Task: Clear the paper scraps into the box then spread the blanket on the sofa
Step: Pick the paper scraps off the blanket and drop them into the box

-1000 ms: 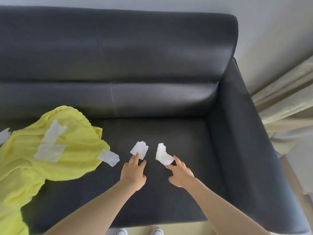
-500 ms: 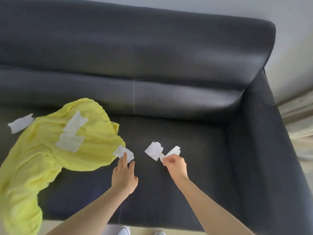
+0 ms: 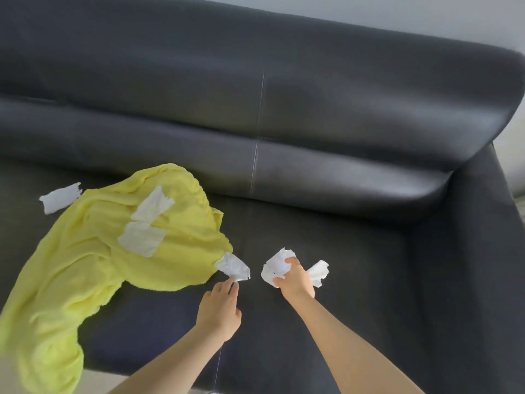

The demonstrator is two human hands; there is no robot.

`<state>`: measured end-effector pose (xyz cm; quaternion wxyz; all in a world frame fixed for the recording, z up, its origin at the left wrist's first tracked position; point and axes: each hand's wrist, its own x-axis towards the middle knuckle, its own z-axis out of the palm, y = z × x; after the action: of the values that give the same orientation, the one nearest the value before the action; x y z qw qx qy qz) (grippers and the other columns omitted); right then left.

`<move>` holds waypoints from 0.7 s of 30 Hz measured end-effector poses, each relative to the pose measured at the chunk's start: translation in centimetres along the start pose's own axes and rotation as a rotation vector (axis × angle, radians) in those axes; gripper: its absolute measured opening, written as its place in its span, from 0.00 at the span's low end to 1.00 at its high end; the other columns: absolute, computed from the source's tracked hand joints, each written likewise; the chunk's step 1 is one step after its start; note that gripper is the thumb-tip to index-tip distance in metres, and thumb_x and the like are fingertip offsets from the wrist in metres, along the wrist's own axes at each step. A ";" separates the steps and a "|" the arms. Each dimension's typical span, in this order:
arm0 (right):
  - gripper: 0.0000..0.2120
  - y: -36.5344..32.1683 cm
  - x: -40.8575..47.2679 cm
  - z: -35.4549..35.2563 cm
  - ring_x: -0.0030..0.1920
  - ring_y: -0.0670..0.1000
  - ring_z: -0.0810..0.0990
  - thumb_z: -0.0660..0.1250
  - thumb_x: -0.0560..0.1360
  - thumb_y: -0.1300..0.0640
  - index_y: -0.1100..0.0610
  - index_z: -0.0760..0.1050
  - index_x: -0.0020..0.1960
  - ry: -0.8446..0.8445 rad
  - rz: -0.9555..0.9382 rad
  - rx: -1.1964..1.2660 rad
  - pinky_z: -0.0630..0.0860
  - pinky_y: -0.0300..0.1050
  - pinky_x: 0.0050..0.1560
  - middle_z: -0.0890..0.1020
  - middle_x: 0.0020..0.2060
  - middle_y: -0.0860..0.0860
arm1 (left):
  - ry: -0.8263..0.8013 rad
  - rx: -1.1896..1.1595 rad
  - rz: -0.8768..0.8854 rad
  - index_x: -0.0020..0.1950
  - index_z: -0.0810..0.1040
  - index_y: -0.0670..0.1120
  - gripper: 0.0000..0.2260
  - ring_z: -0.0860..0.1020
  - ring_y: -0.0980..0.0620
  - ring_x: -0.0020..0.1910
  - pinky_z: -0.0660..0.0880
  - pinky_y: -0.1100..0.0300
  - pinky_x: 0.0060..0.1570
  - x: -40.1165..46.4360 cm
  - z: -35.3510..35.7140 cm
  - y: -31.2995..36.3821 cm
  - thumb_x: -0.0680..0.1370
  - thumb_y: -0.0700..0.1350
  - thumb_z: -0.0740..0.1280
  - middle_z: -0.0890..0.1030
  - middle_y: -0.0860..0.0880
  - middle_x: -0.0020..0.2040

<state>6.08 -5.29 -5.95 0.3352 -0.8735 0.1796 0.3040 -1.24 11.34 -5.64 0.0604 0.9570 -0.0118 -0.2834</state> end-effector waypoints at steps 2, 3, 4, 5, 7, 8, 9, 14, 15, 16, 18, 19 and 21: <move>0.15 0.4 0.1 0.2 0.51 0.53 0.79 0.64 0.77 0.58 0.52 0.70 0.63 0.037 0.010 -0.157 0.70 0.42 0.43 0.76 0.57 0.50 | 0.050 -0.004 0.001 0.77 0.56 0.45 0.25 0.63 0.51 0.71 0.64 0.57 0.66 0.0 0.1 -0.2 0.80 0.47 0.56 0.58 0.52 0.76; 0.14 0.7 0.0 0.4 0.51 0.53 0.79 0.63 0.77 0.60 0.53 0.72 0.62 0.057 0.014 -0.235 0.70 0.42 0.42 0.75 0.58 0.50 | 0.071 -0.012 0.005 0.77 0.56 0.45 0.25 0.64 0.51 0.70 0.65 0.57 0.65 0.1 0.1 -0.3 0.80 0.47 0.56 0.60 0.52 0.76; 0.14 0.9 -0.1 0.6 0.51 0.53 0.78 0.63 0.76 0.62 0.53 0.74 0.61 0.077 0.004 -0.305 0.71 0.43 0.41 0.74 0.58 0.50 | 0.090 -0.027 0.013 0.77 0.57 0.45 0.25 0.64 0.51 0.70 0.65 0.58 0.65 0.2 0.1 -0.3 0.80 0.46 0.56 0.61 0.52 0.75; 0.14 1.1 -0.3 0.9 0.52 0.53 0.78 0.63 0.76 0.64 0.53 0.75 0.60 0.095 -0.019 -0.358 0.71 0.43 0.41 0.73 0.57 0.50 | 0.107 -0.044 0.024 0.77 0.57 0.46 0.24 0.64 0.51 0.70 0.65 0.58 0.65 0.2 0.0 -0.3 0.80 0.46 0.56 0.62 0.52 0.74; 0.15 1.5 -0.6 1.1 0.53 0.53 0.76 0.62 0.75 0.66 0.54 0.77 0.59 0.119 -0.080 -0.411 0.72 0.42 0.46 0.71 0.57 0.50 | 0.144 -0.080 0.058 0.76 0.60 0.46 0.24 0.65 0.52 0.70 0.65 0.58 0.66 0.3 -0.1 -0.2 0.80 0.45 0.56 0.65 0.52 0.73; 0.15 1.7 -0.7 1.2 0.54 0.53 0.75 0.62 0.75 0.66 0.54 0.77 0.58 0.131 -0.114 -0.437 0.72 0.42 0.48 0.71 0.58 0.50 | 0.164 -0.099 0.073 0.75 0.61 0.46 0.23 0.66 0.52 0.69 0.65 0.59 0.66 0.4 -0.3 -0.1 0.80 0.44 0.56 0.67 0.52 0.72; 0.15 1.9 -0.8 1.2 0.55 0.52 0.74 0.63 0.75 0.66 0.55 0.77 0.58 0.139 -0.151 -0.473 0.72 0.41 0.50 0.71 0.59 0.50 | 0.182 -0.118 0.082 0.75 0.63 0.46 0.22 0.67 0.51 0.69 0.65 0.59 0.66 0.6 -0.4 0.0 0.80 0.44 0.56 0.68 0.52 0.71; 0.14 2.5 -0.8 1.3 0.61 0.51 0.71 0.66 0.75 0.65 0.57 0.76 0.60 0.110 -0.348 -0.669 0.70 0.42 0.57 0.68 0.66 0.49 | 0.256 -0.224 0.073 0.72 0.66 0.48 0.20 0.67 0.54 0.68 0.64 0.62 0.66 1.4 -1.1 0.7 0.80 0.43 0.56 0.70 0.53 0.67; 0.15 2.6 -0.8 1.4 0.61 0.52 0.71 0.66 0.75 0.66 0.57 0.75 0.60 0.100 -0.364 -0.686 0.70 0.43 0.57 0.69 0.66 0.50 | 0.253 -0.257 0.068 0.71 0.67 0.48 0.19 0.67 0.54 0.67 0.65 0.62 0.65 1.6 -1.2 0.9 0.80 0.43 0.57 0.70 0.54 0.67; 0.16 2.7 -0.8 1.5 0.60 0.52 0.72 0.66 0.74 0.67 0.57 0.74 0.60 0.095 -0.381 -0.709 0.70 0.43 0.57 0.71 0.64 0.51 | 0.243 -0.296 0.061 0.70 0.68 0.48 0.18 0.67 0.54 0.66 0.67 0.62 0.63 1.6 -1.2 1.1 0.80 0.43 0.56 0.70 0.54 0.66; 0.18 2.6 -1.0 1.6 0.57 0.53 0.75 0.66 0.72 0.69 0.57 0.71 0.60 0.088 -0.389 -0.726 0.68 0.42 0.56 0.76 0.57 0.51 | 0.214 -0.373 0.055 0.66 0.71 0.49 0.15 0.70 0.55 0.62 0.71 0.61 0.57 1.7 -1.1 1.7 0.80 0.44 0.57 0.72 0.55 0.63; 0.18 2.7 -1.3 1.5 0.53 0.54 0.77 0.64 0.72 0.70 0.57 0.69 0.60 0.078 -0.387 -0.696 0.68 0.41 0.53 0.78 0.53 0.51 | 0.204 -0.414 0.046 0.63 0.73 0.48 0.13 0.72 0.55 0.59 0.72 0.61 0.54 1.6 -1.1 2.0 0.80 0.45 0.57 0.73 0.55 0.61; 0.16 2.8 -1.9 1.4 0.43 0.55 0.75 0.62 0.73 0.69 0.56 0.66 0.58 0.069 -0.388 -0.590 0.66 0.42 0.45 0.77 0.43 0.49 | 0.204 -0.540 -0.007 0.58 0.75 0.48 0.09 0.75 0.55 0.52 0.73 0.62 0.48 1.5 -1.0 2.6 0.79 0.47 0.60 0.75 0.55 0.57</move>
<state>2.67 -6.08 -6.90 0.1135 -0.9604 -0.0737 0.2436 0.65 8.74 -5.29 0.3127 0.9299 0.0735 -0.1789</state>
